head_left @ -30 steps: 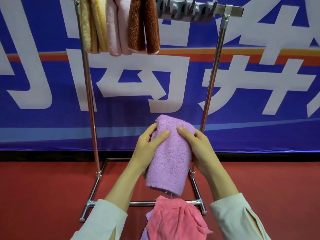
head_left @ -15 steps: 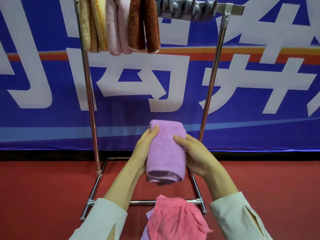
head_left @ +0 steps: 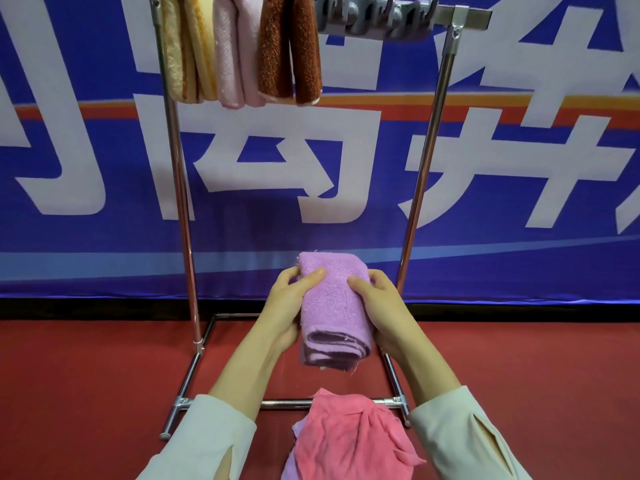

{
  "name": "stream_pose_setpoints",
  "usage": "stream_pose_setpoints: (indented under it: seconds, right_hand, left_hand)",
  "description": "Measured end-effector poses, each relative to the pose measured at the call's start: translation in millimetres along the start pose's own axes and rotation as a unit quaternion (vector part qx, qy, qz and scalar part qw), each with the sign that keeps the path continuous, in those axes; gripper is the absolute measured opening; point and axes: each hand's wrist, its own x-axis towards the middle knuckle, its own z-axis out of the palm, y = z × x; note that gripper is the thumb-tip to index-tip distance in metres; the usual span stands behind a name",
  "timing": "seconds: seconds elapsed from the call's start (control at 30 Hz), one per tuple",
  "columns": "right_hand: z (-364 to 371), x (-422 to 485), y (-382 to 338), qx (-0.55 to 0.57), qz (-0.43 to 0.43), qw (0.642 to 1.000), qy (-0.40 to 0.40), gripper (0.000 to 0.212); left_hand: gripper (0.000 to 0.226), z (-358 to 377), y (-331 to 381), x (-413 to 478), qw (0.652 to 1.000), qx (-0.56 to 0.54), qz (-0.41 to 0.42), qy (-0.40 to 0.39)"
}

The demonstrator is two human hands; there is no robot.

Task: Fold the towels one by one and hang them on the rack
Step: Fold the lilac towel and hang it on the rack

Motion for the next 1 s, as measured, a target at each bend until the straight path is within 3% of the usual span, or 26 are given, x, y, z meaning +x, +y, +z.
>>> stream_pose_setpoints:
  seconds: [0.07,0.13,0.27,0.43,0.57,0.67,0.77,0.9,1.0]
  right_hand:
    - [0.0,1.4,2.4,-0.005,0.001,1.0,0.008,0.025]
    - [-2.0,3.1,4.2,-0.023,-0.003,1.0,0.01,0.025]
    - [-10.7,5.0,5.0,-0.026,-0.021,0.999,0.007,0.027]
    - [-23.6,6.6,-1.8,0.106,-0.017,0.994,-0.001,0.066]
    - [-30.6,7.1,-1.8,0.162,-0.022,0.986,-0.039,0.055]
    - [-33.3,9.4,-0.6,0.19,-0.054,0.977,-0.08,0.061]
    - [-35.6,5.7,-2.5,0.139,-0.078,0.981,-0.108,0.057]
    - [-30.4,5.0,1.0,0.092,-0.06,0.994,-0.019,0.048]
    - [-27.0,7.5,1.7,0.108,-0.041,0.993,0.031,0.037]
  left_hand:
    - [0.068,0.5,-1.1,0.8,0.999,0.011,0.001,0.034]
    - [0.069,1.9,0.2,-1.5,0.998,0.015,0.012,0.053]
    - [0.086,-0.3,2.6,-2.6,0.999,0.009,0.035,-0.002]
    - [0.084,0.3,4.1,-6.1,0.987,0.093,0.098,-0.09]
    - [0.077,2.4,2.8,-7.1,0.968,0.17,0.148,-0.111]
    - [0.071,4.8,1.8,-7.9,0.96,0.199,0.155,-0.124]
    - [0.065,7.2,2.6,-8.0,0.974,0.163,0.118,-0.107]
    - [0.053,5.3,6.9,-8.7,0.986,0.148,0.007,-0.081]
    - [0.041,-1.6,7.3,-12.1,0.969,0.157,-0.131,-0.14]
